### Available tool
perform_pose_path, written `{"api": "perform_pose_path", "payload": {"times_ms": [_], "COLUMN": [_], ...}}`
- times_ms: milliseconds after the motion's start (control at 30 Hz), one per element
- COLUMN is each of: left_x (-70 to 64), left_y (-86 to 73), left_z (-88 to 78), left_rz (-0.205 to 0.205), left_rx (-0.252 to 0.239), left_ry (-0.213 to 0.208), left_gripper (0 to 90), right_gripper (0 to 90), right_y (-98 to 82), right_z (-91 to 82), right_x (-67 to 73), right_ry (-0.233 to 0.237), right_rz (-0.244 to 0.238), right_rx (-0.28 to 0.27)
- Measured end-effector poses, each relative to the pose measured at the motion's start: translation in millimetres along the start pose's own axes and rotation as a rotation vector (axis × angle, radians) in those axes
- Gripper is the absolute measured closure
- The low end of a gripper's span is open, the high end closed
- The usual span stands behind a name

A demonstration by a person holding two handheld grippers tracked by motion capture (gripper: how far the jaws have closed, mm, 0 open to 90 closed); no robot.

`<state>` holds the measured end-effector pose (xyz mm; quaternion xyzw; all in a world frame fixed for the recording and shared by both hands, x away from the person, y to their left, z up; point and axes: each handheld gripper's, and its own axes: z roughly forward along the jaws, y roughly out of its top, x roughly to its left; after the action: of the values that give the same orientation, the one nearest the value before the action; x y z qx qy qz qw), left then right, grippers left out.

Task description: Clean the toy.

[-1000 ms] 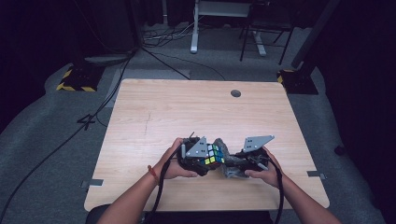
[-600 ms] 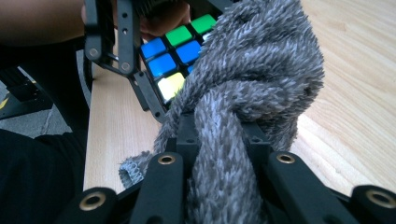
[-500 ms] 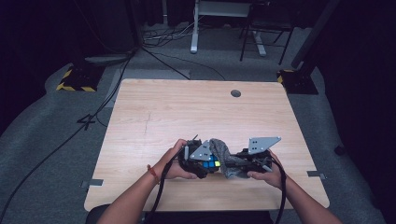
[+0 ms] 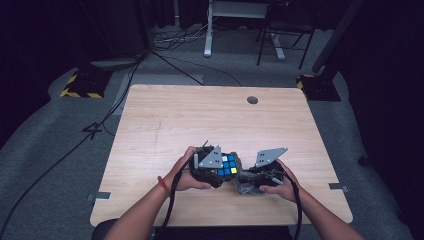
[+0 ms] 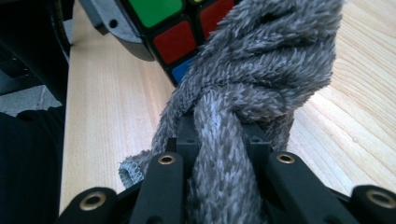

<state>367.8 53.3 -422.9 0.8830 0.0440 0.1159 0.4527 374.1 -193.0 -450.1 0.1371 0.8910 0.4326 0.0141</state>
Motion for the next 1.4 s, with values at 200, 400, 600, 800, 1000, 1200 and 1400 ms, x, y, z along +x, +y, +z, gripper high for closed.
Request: {"api": "perform_pose_path", "payload": {"times_ms": [200,400,600,800,1000,1200,1400], "left_x": [0.3,-5.2,-4.9,0.5,6.1,1.7,-2.9], "left_y": [-3.6,0.5,3.9,4.8,-1.2,-2.2,-1.6], "left_z": [6.6,7.5,1.2,-6.4,-7.9,1.9,8.7], "left_rz": [-0.003,0.011,-0.003,-0.026,-0.046,-0.021,-0.005], "left_rx": [0.036,0.010,-0.045,-0.083,-0.072,-0.019,0.009], "left_ry": [-0.022,-0.016,-0.023,-0.017,-0.005,-0.013,-0.040], "left_gripper": [33.3,33.3,33.3,33.3,33.3,33.2,33.0], "right_gripper": [75.0,75.0,75.0,75.0,75.0,75.0,75.1], "right_y": [8.4,8.0,3.0,1.9,5.5,10.0,10.8], "right_z": [-22.3,-20.6,-6.8,2.2,-11.0,-25.6,-30.7], "right_x": [4.5,3.2,1.4,5.9,7.5,10.2,9.7], "right_ry": [-0.005,-0.041,-0.028,0.016,0.015,-0.003,-0.011], "right_rz": [-0.025,-0.019,-0.008,-0.017,-0.030,-0.056,-0.057], "right_rx": [-0.113,-0.093,-0.013,0.031,-0.040,-0.127,-0.165]}}
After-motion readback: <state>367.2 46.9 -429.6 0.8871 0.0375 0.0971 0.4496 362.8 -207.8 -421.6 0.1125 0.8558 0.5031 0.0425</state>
